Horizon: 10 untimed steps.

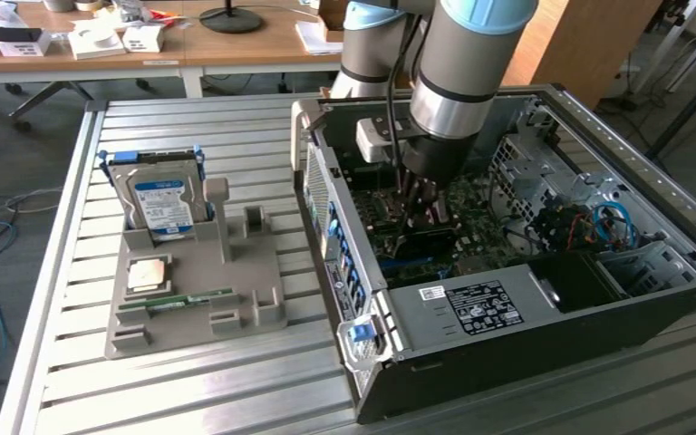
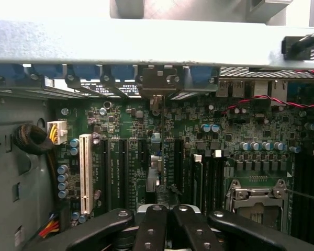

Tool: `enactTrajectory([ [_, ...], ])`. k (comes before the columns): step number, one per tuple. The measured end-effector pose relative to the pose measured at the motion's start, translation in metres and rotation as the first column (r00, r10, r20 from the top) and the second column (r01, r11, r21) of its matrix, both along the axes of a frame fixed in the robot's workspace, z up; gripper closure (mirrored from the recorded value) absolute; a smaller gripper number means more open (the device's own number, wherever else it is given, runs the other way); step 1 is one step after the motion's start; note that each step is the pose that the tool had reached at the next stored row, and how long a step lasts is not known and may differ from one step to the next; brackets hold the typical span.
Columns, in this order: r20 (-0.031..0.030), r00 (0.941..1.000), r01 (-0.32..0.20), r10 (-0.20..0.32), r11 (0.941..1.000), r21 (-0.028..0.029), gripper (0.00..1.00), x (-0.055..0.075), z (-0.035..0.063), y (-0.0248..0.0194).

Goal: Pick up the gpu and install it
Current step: 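Press down on the gpu until it lock into place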

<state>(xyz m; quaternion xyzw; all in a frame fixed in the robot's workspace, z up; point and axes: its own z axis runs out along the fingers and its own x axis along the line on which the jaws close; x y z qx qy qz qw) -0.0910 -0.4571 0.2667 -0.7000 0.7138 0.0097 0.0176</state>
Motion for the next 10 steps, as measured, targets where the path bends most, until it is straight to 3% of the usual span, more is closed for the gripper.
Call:
enactTrajectory([
  [10,0.0003,1.0,0.0,0.0,1.0,0.002,0.89,0.0,-0.0004,-0.0003],
])
